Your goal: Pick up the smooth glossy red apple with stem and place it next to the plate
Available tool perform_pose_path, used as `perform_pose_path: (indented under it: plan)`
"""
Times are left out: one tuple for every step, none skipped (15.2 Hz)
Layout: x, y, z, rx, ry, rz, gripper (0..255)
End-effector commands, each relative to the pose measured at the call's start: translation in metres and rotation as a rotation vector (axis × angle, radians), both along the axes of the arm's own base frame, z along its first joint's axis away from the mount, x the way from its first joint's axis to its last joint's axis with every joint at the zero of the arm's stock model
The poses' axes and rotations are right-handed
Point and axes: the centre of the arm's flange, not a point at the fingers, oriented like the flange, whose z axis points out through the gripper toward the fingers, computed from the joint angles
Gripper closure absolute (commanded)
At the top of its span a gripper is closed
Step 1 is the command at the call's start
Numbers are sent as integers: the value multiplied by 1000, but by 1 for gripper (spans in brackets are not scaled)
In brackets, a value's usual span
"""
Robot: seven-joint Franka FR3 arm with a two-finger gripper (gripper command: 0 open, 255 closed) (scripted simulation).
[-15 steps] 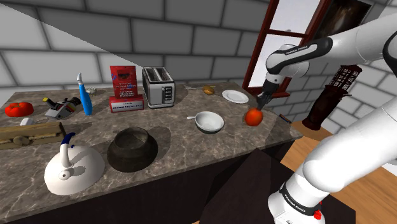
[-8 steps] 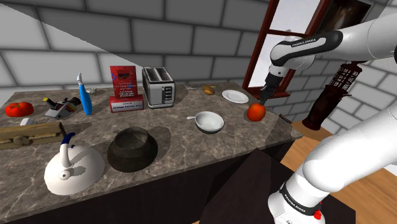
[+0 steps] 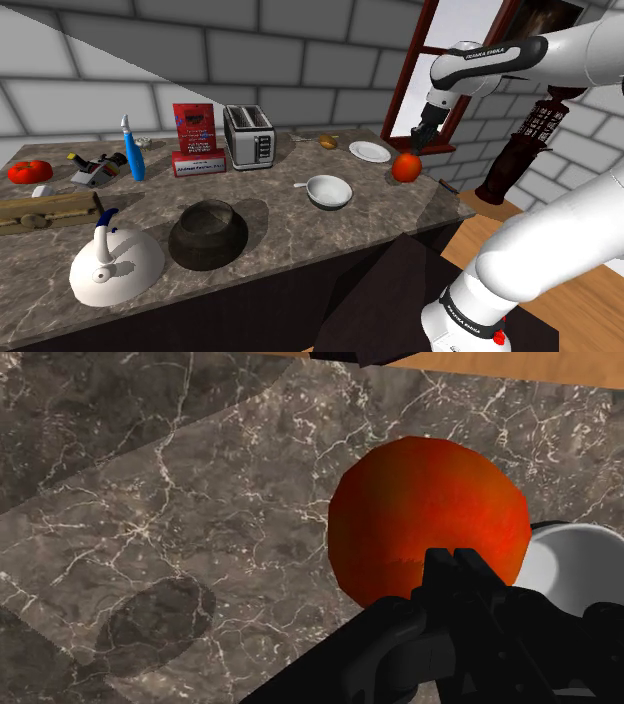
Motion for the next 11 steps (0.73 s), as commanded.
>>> perform_pose_path:
  plan:
    - [7, -17, -2, 0, 0, 1, 255]
    - [12, -29, -6, 0, 0, 1, 255]
    - [16, -40, -9, 0, 0, 1, 255]
    - [21, -52, -13, 0, 0, 1, 255]
    - [26, -64, -16, 0, 0, 1, 255]
    - [31, -76, -20, 0, 0, 1, 255]
    - [35, -88, -23, 0, 0, 1, 255]
    - [40, -99, -27, 0, 0, 1, 255]
    - [45, -111, -30, 0, 0, 1, 255]
    - [49, -123, -34, 0, 0, 1, 255]
    - [54, -135, -37, 0, 0, 1, 255]
